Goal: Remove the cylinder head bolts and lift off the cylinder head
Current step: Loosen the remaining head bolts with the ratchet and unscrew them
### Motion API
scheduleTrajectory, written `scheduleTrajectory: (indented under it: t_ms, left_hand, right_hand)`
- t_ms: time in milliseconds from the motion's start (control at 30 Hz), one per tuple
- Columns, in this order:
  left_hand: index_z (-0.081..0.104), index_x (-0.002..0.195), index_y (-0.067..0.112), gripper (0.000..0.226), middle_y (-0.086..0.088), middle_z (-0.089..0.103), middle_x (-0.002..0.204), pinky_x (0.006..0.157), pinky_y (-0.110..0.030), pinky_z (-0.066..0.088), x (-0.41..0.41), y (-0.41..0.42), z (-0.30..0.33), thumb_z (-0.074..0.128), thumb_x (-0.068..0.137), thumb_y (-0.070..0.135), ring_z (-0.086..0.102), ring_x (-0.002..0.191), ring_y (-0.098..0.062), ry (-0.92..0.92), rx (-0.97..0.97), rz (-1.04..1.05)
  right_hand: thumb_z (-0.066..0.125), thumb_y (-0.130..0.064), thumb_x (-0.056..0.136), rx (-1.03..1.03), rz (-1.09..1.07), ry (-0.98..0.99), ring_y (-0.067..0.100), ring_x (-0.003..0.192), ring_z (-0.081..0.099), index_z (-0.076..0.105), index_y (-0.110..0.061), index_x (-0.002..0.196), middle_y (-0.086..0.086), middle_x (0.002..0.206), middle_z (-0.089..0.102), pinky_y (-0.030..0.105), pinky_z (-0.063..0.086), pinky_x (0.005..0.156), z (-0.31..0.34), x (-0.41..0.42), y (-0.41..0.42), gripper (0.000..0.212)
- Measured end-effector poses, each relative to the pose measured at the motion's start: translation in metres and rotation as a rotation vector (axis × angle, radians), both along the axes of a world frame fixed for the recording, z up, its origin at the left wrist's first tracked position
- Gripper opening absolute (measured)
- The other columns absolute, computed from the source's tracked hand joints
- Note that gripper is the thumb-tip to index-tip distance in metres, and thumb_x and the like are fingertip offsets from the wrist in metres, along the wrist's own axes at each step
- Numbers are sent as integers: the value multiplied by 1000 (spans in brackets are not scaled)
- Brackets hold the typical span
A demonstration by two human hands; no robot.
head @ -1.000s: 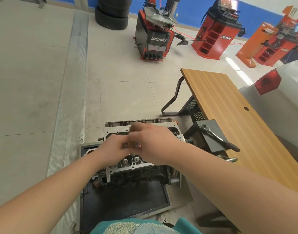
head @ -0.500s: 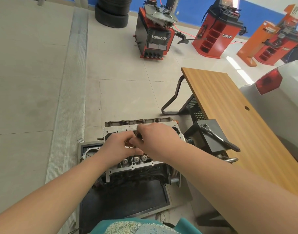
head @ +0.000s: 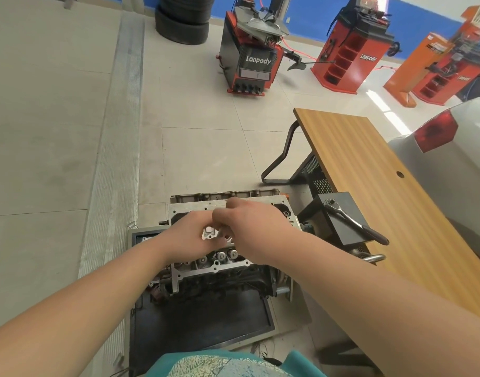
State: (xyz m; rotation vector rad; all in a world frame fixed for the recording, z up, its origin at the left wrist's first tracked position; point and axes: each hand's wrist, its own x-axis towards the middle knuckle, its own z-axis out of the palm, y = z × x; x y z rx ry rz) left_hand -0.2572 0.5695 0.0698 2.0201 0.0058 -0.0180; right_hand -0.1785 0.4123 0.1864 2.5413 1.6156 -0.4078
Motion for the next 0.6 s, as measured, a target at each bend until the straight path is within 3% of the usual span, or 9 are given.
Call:
scheduleTrajectory:
  t_ms: [67,100,133,200,300,333,400,500,600]
  left_hand:
    - [68,88,55,22,27,72,92,75,-19,52,1,3,-1,68,88,33,67,89,5,46,54,-9]
    - [69,86,52,13,24,72,88,72,-25,54,2,3,-1,66,84,40,67,83,3,70,64,1]
    - [69,86,49,10,22,72,86,71,-31,56,3,2,1,65,77,46,67,78,1,80,76,21]
    - [68,81,44,16,17,70,80,71,-39,58,6,0,4,67,67,50,64,71,-4,52,63,85]
    - [72,90,40,26,15,73,88,76,-32,60,9,1,4,78,67,49,70,83,-8,14,-9,51]
    - [73,95,42,26,17,75,94,80,-24,59,8,3,4,80,72,48,72,90,-6,46,-44,16]
    - [73,95,47,15,20,77,95,80,-14,55,7,7,1,77,80,45,73,94,0,107,-43,-44]
    - [71,81,47,11,15,73,80,66,-20,55,10,9,-3,70,71,52,69,75,-3,115,50,-3]
    - [71,82,42,23,12,73,78,64,-28,57,14,7,-2,77,62,49,66,69,0,115,0,74]
  right_hand:
    - [62,-11,92,24,110,23,21,99,56,67,-32,115,-4,116,56,31,38,60,4,3,-5,32]
    - [63,-21,96,64,119,33,20,98,58,67,-35,115,-6,118,56,31,40,61,6,1,-5,24]
    - [62,-37,99,94,102,30,19,94,59,66,-37,115,-7,114,58,31,44,61,7,-1,-5,17]
    - [53,-55,100,87,-18,-37,21,81,60,62,-29,112,-5,93,59,32,45,59,5,-4,1,30]
    - [55,-37,103,34,-75,-95,26,72,56,51,-21,103,-5,74,49,31,31,51,1,-5,6,16]
    - [58,-28,100,27,-52,-77,26,74,56,54,-22,107,-5,80,50,31,30,52,3,-4,6,9]
    - [61,-15,93,11,39,-25,23,84,56,63,-29,113,-4,99,54,30,31,56,7,-2,2,25]
    - [61,-40,98,70,62,68,19,90,61,62,-39,120,-8,112,57,31,43,62,10,-2,-2,23]
    - [52,-53,102,32,-54,-33,24,75,60,56,-28,122,-4,89,59,32,39,56,4,-7,0,32]
